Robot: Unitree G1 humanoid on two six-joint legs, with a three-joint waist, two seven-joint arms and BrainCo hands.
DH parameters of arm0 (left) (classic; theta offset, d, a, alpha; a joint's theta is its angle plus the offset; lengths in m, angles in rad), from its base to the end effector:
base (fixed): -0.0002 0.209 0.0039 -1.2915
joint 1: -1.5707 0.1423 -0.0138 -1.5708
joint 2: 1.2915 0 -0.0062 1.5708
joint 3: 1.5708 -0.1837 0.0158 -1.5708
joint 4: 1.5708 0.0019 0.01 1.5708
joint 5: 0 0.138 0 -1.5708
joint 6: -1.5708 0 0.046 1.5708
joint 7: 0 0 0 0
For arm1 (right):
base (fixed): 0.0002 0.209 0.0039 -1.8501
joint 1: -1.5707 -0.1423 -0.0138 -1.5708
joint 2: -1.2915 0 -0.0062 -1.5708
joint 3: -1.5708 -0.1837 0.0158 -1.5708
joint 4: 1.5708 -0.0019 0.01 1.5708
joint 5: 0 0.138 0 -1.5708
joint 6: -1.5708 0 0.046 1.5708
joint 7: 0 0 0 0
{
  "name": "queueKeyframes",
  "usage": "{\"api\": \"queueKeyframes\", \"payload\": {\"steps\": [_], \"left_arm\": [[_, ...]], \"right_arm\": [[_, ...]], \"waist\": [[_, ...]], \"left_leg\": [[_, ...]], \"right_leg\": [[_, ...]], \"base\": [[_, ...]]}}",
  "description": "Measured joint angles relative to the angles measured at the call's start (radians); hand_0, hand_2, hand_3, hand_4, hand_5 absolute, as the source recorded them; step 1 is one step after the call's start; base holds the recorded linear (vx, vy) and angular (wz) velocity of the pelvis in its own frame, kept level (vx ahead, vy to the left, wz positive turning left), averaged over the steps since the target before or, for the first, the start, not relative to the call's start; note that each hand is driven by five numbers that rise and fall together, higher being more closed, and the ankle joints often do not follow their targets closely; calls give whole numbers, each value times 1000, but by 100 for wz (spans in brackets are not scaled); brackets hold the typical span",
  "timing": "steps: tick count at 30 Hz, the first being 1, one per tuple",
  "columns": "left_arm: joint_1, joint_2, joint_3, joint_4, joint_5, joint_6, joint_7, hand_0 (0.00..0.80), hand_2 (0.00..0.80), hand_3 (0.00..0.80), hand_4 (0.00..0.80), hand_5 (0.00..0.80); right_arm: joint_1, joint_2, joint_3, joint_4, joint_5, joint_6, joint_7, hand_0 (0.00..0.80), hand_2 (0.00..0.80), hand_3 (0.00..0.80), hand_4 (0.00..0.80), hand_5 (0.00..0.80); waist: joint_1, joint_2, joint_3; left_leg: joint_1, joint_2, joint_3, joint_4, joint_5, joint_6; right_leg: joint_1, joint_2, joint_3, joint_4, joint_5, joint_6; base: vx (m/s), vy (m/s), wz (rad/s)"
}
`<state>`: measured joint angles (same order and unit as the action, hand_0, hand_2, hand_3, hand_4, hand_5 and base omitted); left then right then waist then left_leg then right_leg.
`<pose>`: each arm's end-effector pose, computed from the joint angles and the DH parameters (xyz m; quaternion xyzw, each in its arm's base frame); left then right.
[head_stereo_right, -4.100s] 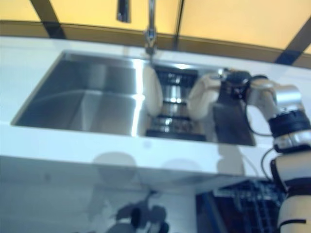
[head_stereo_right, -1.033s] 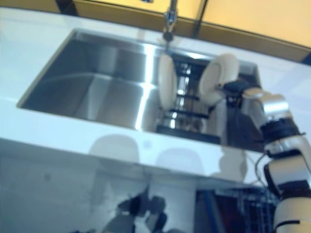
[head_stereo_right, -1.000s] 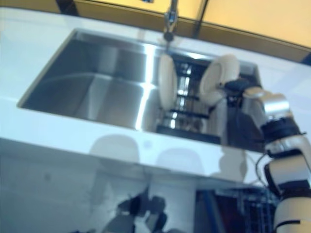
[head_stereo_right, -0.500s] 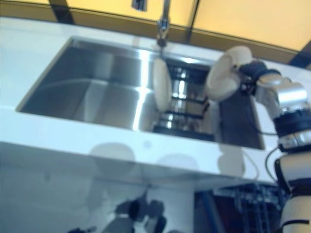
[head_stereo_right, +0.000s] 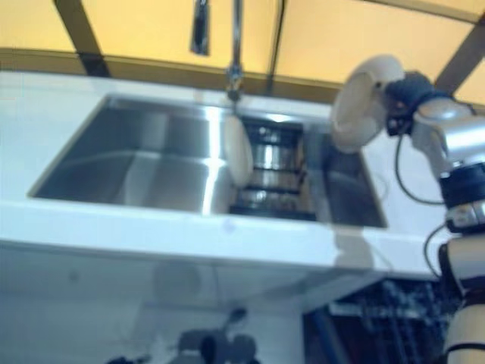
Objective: Take plates into dishwasher
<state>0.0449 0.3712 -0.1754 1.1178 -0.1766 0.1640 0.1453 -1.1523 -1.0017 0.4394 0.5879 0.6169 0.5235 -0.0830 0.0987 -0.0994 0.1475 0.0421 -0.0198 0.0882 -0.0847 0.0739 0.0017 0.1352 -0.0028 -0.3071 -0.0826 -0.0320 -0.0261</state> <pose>0.0666 0.2639 -0.1027 0.1643 0.6027 0.1399 0.7683 0.3194 -0.2828 0.2910 -0.2050 0.0249 -0.1373 0.9688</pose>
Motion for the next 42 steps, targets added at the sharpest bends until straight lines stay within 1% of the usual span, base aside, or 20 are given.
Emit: {"api": "queueKeyframes", "payload": {"steps": [2, 4, 5, 6, 8, 10, 12, 15, 17, 19, 21, 24, 25, 27, 28, 31, 33, 37, 39, 42], "left_arm": [[1, 0, 0, 0, 8, 3, 0, 0, 0, 0, 0, 0], [0, 0, 0, 0, 10, 6, 0, 0, 0, 0, 0, 0], [-1, 0, 0, 0, 12, 7, 0, 0, 0, 0, 0, 0], [0, 0, 0, 0, 13, 7, 0, 0, 0, 0, 0, 0], [0, 0, 0, 1, 22, 8, -1, 0, 0, 0, 0, 0], [-1, 1, -1, 2, 39, 9, -1, 0, 0, 0, 0, 0], [1, 1, 0, 4, 46, 9, -5, 0, 0, 0, 0, 0], [-1, 2, -1, 3, 47, 9, -13, 0, 0, 0, 0, 0], [-3, 3, -1, 3, 56, 8, -22, 0, 0, 0, 0, 0], [5, 4, -2, 3, 79, 8, -30, 0, 0, 0, 0, 0], [9, 6, -19, 3, 86, 8, -35, 0, 0, 0, 0, 0], [11, 6, -22, 3, 87, 8, -40, 0, 0, 0, 0, 0], [6, 7, -22, 0, 88, 7, -41, 0, 0, 0, 0, 0], [4, 10, -22, 1, 107, 6, -45, 0, 0, 0, 0, 0], [4, 12, -23, 0, 122, 5, -47, 0, 0, 0, 0, 0], [19, 21, -23, 2, 125, 5, -53, 0, 0, 0, 0, 0], [27, 26, -23, 3, 127, 6, -61, 0, 0, 0, 0, 0], [19, 32, -23, 1, 157, 1, -66, 0, 0, 0, 0, 0], [23, 33, -23, 2, 164, -1, -66, 0, 0, 0, 0, 0], [23, 33, -23, 3, 165, -1, -67, 0, 0, 0, 0, 0]], "right_arm": [[-1, -25, 4, -1, -8, 0, 19, 800, 800, 800, 800, 800], [-1, -50, 6, -1, -16, 0, 39, 800, 800, 800, 800, 800], [-1, -65, 6, -2, -16, 0, 51, 800, 800, 800, 800, 800], [-2, -74, 6, -2, -17, 0, 57, 800, 800, 800, 800, 800], [-2, -95, 11, -2, -29, 1, 76, 800, 800, 800, 800, 800], [-2, -118, 24, -1, -65, 1, 94, 800, 800, 800, 800, 800], [-6, -132, 45, 1, -103, 1, 115, 800, 800, 800, 800, 800], [-6, -159, 50, 3, -155, 1, 154, 800, 800, 800, 800, 800], [-6, -192, 56, 3, -184, 0, 188, 800, 800, 800, 800, 800], [-6, -213, 58, 2, -205, -1, 218, 800, 800, 800, 800, 800], [-4, -233, 68, 4, -213, -2, 237, 800, 800, 800, 800, 800], [17, -259, 65, 0, -214, -5, 262, 800, 800, 800, 800, 800], [44, -281, 59, 2, -214, -11, 270, 800, 800, 800, 800, 800], [94, -308, 38, 3, -237, -11, 281, 800, 800, 800, 800, 800], [113, -322, 36, 6, -250, -13, 291, 800, 800, 800, 800, 800], [170, -345, -9, 5, -256, -16, 317, 800, 800, 800, 800, 800], [197, -350, -42, 5, -278, -17, 331, 800, 800, 800, 800, 800], [306, -372, -116, 5, -327, -20, 363, 800, 800, 800, 800, 800], [345, -374, -142, 5, -333, -20, 381, 800, 800, 800, 800, 800], [402, -375, -187, 4, -343, -22, 403, 800, 800, 800, 800, 800]], "waist": [[-5, 4, -14], [-14, 7, -23], [-28, 8, -25], [-29, 8, -26], [-36, 8, -26], [-40, 9, -27], [-55, 8, -31], [-65, 13, -38], [-68, 14, -40], [-85, 11, -42], [-96, 11, -44], [-115, 11, -45], [-113, 10, -48], [-117, 10, -49], [-133, 11, -50], [-149, 20, -56], [-165, 28, -61], [-175, 34, -64], [-189, 36, -66], [-198, 37, -66]], "left_leg": [[2, 2, 19, 0, 0, 0], [3, 3, 22, 0, 0, 0], [4, 4, 23, 0, 0, 0], [4, 4, 23, 0, 0, 0], [9, 6, 37, 0, 0, 1], [15, 9, 48, 0, -3, 0], [15, 11, 53, 0, -4, 0], [15, 15, 74, 0, -6, 0], [16, 16, 80, 0, -7, -1], [16, 17, 86, 0, -8, -2], [16, 23, 103, 0, -10, -3], [15, 27, 119, 0, -11, -5], [15, 30, 129, 0, -13, -6], [15, 32, 133, 0, -14, -7], [15, 32, 135, 0, -16, -7], [13, 34, 151, 0, -20, -7], [13, 34, 157, 0, -23, -7], [11, 34, 161, 0, -29, -8], [8, 34, 170, 0, -32, -7], [6, 34, 182, 0, -35, -7]], "right_leg": [[-2, 0, 11, 0, 2, 0], [-2, 1, 14, 0, 3, 1], [-2, 1, 15, 0, 4, 1], [-2, 1, 15, 0, 4, 1], [-2, 3, 29, 0, 7, -1], [-3, 4, 42, 0, 8, 0], [-5, 6, 50, 0, 8, 2], [-17, 8, 71, 1, 11, 3], [-20, 10, 79, 1, 12, 3], [-21, 11, 83, 1, 12, 4], [-30, 14, 102, 2, 15, 7], [-37, 18, 117, 2, 19, 8], [-40, 20, 127, 1, 20, 9], [-43, 21, 134, 0, 21, 10], [-43, 21, 135, 0, 21, 10], [-51, 22, 148, 0, 21, 10], [-55, 22, 157, -1, 23, 9], [-63, 22, 171, -1, 23, 9], [-70, 22, 180, 0, 23, 10], [-75, 22, 191, -2, 25, 12]], "base": [[-26, -15, -14], [-35, -23, -8], [0, 0, 0], [-23, -14, -6], [-25, -29, -17], [-15, -36, -20], [2, -24, -12], [17, -37, -19], [22, -50, -13], [17, -64, -8], [1, -69, -24], [-4, -73, -20], [4, -64, -22], [11, -58, -14], [7, -48, -4], [2, -39, -16], [-1, -40, -17], [-8, -29, -10], [12, -21, -13], [9, -24, -11]]}}
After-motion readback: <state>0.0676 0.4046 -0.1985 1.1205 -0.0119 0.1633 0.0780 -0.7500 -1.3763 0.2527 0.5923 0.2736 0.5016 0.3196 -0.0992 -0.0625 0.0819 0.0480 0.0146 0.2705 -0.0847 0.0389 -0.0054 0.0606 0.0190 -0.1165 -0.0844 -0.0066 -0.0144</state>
